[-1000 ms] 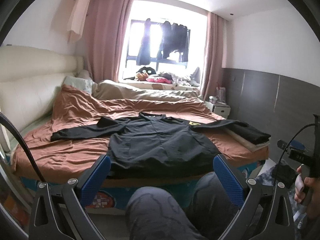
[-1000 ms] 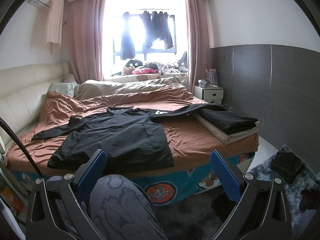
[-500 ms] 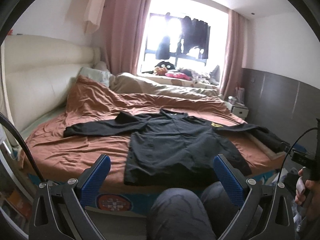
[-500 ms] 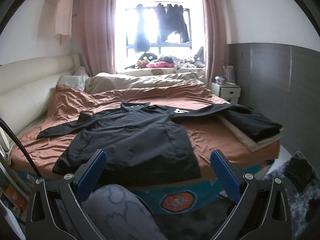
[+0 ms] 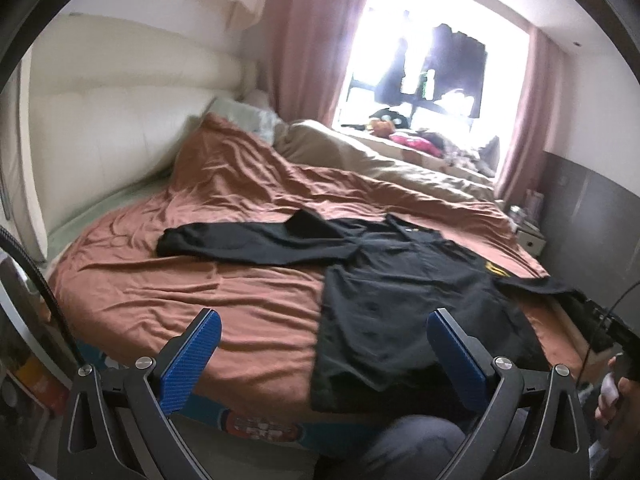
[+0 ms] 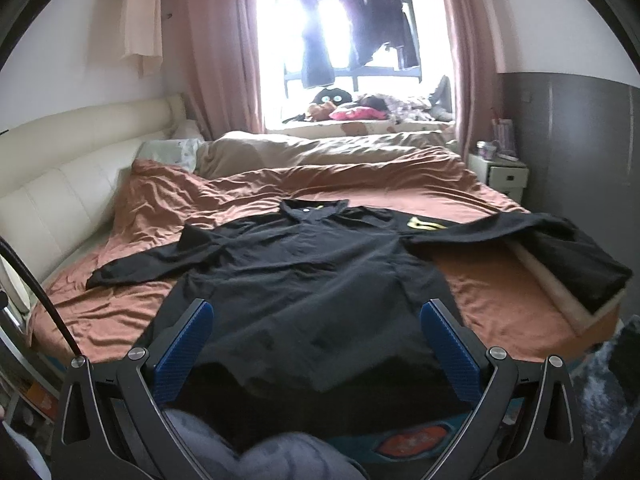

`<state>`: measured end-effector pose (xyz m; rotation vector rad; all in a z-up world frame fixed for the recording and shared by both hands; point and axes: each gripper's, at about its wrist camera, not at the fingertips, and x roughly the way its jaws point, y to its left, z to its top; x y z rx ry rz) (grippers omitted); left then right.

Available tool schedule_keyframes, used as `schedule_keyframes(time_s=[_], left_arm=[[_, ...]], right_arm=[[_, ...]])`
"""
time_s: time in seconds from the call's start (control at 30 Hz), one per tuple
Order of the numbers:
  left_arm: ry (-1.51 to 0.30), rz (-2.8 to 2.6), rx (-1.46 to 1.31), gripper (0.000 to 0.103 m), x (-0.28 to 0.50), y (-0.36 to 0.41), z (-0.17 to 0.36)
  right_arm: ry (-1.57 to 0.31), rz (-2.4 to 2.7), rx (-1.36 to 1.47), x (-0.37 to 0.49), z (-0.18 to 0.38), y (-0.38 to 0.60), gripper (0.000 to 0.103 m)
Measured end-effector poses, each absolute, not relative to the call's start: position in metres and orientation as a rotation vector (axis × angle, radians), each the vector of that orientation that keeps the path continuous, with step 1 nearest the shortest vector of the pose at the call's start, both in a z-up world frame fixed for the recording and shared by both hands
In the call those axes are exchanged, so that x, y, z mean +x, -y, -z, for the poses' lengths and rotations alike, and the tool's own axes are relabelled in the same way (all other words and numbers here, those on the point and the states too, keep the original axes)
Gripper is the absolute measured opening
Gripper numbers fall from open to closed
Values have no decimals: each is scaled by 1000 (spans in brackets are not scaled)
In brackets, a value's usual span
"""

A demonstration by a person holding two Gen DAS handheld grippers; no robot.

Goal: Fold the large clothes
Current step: 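Move both tools down toward the black shirt's sleeves and body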

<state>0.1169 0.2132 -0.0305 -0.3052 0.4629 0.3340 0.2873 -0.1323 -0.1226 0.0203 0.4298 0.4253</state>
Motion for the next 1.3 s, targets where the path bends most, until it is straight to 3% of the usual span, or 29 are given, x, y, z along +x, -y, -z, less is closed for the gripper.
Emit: schedule_keyframes(time_s=[0.63,0.77,0.93,1.07,1.3], left_arm=[[-594,-482,-430,80,227,-358,74],[-614,-513,-489,75,253,-396,85],[-639,-545,-543,70,286,-434,100],[-662,-571,-606,69,313,-467,123],[-712,-644,-675,69,345,-506,163]], right_arm=[[-518,-541,126,426,130,55,102],[-580,-577,140,465,138,27,91],[-645,-588,161,509,140,4,90],[-694,-597,155,544,143,-24,72],[-784,-653,149,600,153,-57,61]])
